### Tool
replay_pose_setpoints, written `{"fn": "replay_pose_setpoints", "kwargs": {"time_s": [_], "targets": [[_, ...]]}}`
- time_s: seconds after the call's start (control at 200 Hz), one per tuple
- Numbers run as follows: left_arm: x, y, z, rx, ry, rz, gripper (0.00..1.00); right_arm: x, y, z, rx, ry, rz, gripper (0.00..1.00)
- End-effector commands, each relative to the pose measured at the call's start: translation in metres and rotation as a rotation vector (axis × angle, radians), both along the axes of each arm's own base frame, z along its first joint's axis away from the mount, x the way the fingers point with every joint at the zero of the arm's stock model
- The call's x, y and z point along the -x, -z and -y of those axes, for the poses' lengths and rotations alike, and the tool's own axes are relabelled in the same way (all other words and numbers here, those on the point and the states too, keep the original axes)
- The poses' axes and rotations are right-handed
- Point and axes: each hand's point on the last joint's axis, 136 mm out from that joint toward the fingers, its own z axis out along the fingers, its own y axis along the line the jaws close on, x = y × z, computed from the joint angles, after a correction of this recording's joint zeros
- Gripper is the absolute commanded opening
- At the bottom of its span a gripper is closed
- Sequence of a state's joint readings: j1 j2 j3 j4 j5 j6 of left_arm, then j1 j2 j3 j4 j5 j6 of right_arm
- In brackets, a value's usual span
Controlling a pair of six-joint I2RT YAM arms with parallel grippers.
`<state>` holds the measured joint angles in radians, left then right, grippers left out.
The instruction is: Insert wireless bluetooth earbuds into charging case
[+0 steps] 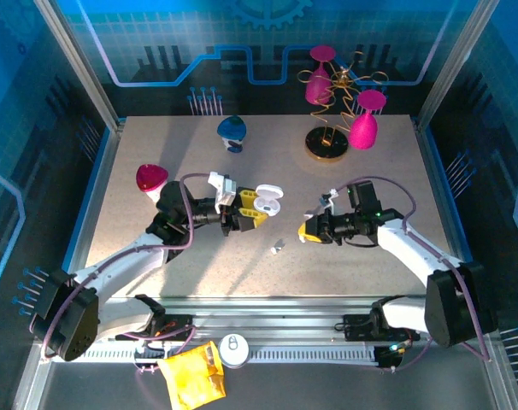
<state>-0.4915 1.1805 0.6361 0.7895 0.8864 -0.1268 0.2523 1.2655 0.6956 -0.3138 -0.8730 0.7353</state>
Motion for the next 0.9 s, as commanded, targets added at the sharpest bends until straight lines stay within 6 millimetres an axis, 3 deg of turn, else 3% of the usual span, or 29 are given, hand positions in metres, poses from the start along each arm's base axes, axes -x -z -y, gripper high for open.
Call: {"fn": "replay_pose_setpoints", "kwargs": {"time_s": [0.0,0.1,0.21,0.44,0.56,0.575,0.625,0.775,0.896], "targets": [[0.002,-0.004,-0.005,0.009,-0.021,0.035,0.36,-0.004,-0.028,-0.009,-0.155,-0.031,-0.033,0.11],[0.003,-0.002,-0.006,0.006,-0.019,0.031,0.36,-0.007,-0.029,-0.01,-0.171,-0.02,-0.053,0.09],[0.003,0.005,-0.006,-0.001,-0.02,0.034,0.36,-0.009,-0.043,-0.008,-0.152,-0.025,0.038,0.09],[0.009,0.008,-0.005,-0.002,0.019,0.04,0.36,-0.002,-0.114,-0.011,-0.139,-0.086,0.413,0.11],[0.01,0.008,-0.005,0.001,0.023,0.04,0.36,0.012,-0.143,-0.022,-0.159,-0.159,0.58,0.12],[0.01,0.009,-0.005,0.001,0.023,0.037,0.36,0.013,-0.156,-0.023,-0.167,-0.168,0.625,0.12],[0.009,0.008,-0.005,0.01,0.022,0.038,0.36,0.018,-0.171,-0.029,-0.179,-0.195,0.708,0.13],[0.008,0.005,-0.003,0.022,0.036,0.03,0.36,0.029,-0.2,-0.043,-0.204,-0.244,0.88,0.14],[0.006,0.003,-0.001,0.023,0.038,0.032,0.36,0.03,-0.212,-0.055,-0.206,-0.262,0.958,0.14]]}}
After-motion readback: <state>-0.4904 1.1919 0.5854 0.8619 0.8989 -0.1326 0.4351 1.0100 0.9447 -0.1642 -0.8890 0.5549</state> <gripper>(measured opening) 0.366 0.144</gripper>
